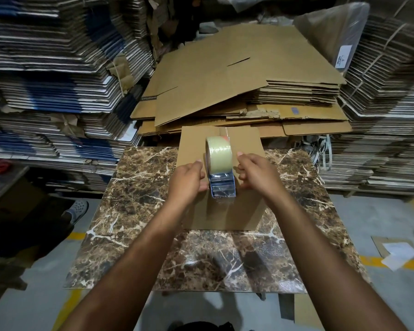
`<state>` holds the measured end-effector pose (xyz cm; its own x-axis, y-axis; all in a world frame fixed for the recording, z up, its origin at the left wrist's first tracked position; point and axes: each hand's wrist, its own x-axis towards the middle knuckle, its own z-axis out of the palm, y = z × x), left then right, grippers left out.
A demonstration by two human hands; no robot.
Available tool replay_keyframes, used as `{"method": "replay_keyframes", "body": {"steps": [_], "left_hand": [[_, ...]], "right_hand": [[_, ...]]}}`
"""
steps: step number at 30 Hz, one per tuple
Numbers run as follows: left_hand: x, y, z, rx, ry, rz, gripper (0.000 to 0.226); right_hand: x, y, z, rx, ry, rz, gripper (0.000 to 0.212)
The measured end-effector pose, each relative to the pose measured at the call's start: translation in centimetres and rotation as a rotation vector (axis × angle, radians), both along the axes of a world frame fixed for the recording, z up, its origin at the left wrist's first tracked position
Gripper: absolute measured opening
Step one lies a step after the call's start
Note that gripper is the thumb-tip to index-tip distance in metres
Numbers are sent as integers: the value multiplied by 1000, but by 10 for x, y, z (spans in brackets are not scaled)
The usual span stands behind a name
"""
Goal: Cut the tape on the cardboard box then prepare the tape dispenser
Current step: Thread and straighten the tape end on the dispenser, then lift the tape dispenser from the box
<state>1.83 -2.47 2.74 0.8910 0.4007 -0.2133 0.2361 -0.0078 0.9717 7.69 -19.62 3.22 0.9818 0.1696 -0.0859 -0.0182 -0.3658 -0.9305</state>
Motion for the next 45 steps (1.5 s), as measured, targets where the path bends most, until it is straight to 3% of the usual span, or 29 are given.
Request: {"method": "replay_keyframes", "body": {"steps": [3,6,13,24,29,37,45], "left_hand": [[-3,-1,7,-50,-24,-36,33],[-9,-3,9,-213,-50,-168,50],[-35,11,6,-197,-105,-108,48],[-121,97,-15,-5,-189,71,48],[-132,149,-58,-17,-103,129,49],[-73,197,-145,22,62,66,56],[-25,227,-204,-77,120,-13,49]], "right_hand": [[5,3,-4,-18,76,171,66],[-4,3,-9,57,115,277,65],[-34,17,-20,29,-74,271,84],[-105,124,-52,65,-122,299,71],[-110,183,-97,-70,-189,370,72],[-67,236,-164,-86,75,322,63],[-26,264,-205,-156,190,345,87]]}}
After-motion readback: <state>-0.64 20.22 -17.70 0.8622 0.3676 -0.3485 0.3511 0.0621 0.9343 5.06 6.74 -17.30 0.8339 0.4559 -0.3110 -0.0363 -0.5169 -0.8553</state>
